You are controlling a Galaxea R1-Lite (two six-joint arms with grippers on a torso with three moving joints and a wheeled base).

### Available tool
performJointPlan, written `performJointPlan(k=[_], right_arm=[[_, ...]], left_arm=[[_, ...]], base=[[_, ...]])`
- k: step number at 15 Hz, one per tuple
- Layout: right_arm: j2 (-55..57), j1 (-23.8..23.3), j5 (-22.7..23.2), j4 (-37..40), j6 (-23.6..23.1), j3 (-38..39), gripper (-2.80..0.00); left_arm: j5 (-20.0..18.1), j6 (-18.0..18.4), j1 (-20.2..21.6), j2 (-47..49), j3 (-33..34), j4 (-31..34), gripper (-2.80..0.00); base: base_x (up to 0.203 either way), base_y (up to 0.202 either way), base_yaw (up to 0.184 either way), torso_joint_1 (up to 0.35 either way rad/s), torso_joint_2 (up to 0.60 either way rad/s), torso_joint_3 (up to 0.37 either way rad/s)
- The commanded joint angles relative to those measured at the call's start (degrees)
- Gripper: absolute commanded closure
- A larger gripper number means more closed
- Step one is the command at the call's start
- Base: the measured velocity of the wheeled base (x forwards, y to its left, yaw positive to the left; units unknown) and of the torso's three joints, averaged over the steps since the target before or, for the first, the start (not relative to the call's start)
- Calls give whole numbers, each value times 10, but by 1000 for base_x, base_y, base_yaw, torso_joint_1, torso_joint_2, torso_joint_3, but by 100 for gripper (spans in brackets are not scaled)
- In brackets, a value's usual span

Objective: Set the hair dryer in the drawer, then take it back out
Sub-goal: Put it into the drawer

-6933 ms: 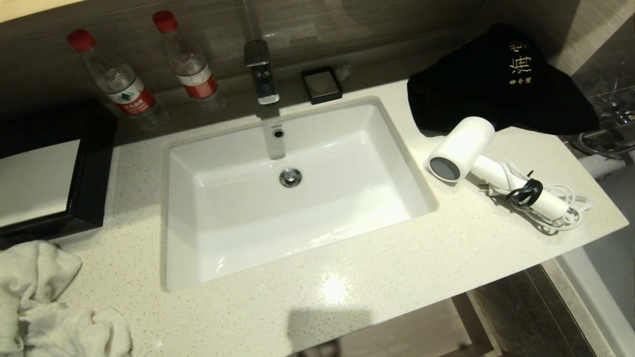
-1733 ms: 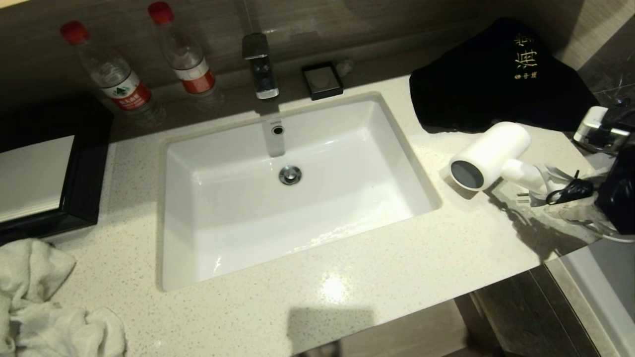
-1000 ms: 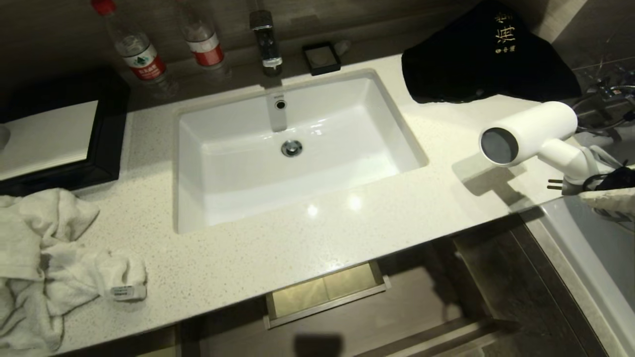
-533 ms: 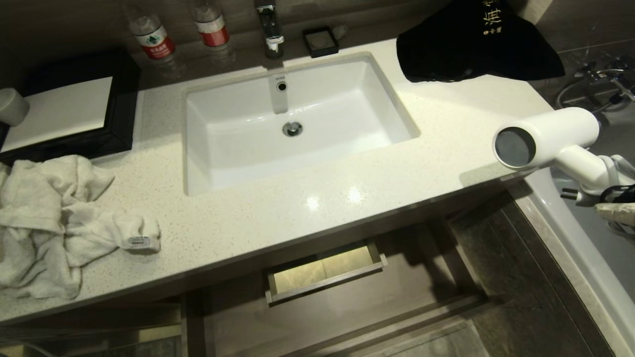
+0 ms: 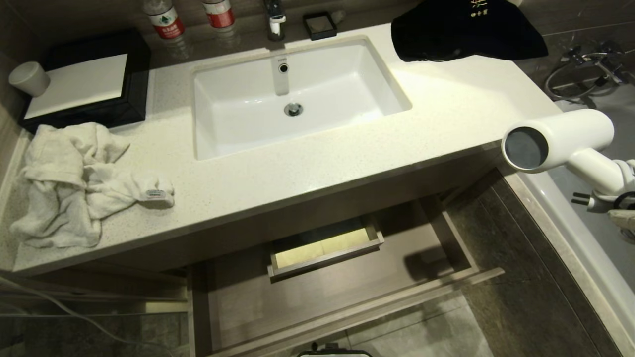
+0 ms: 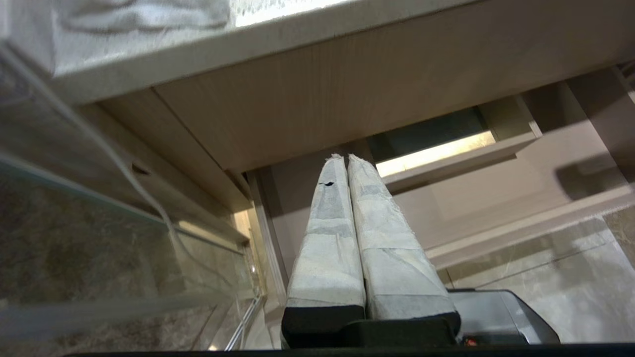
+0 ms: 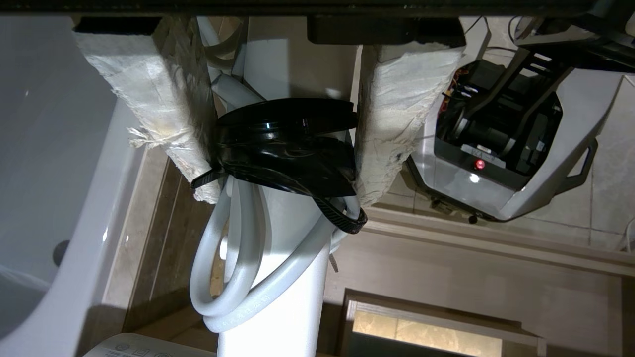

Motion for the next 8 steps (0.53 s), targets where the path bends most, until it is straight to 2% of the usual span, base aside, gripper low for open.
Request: performJointPlan(k=[1, 8], right_arm=[[-11, 0, -4, 1, -2, 4, 0], [-41, 0, -12, 1, -2, 28, 0]], left_arm=[[0, 0, 0, -1, 1, 0, 0], [0, 0, 0, -1, 0, 0, 0]], base=[[0, 0, 0, -261, 59, -210], [0, 0, 0, -243, 3, -246]])
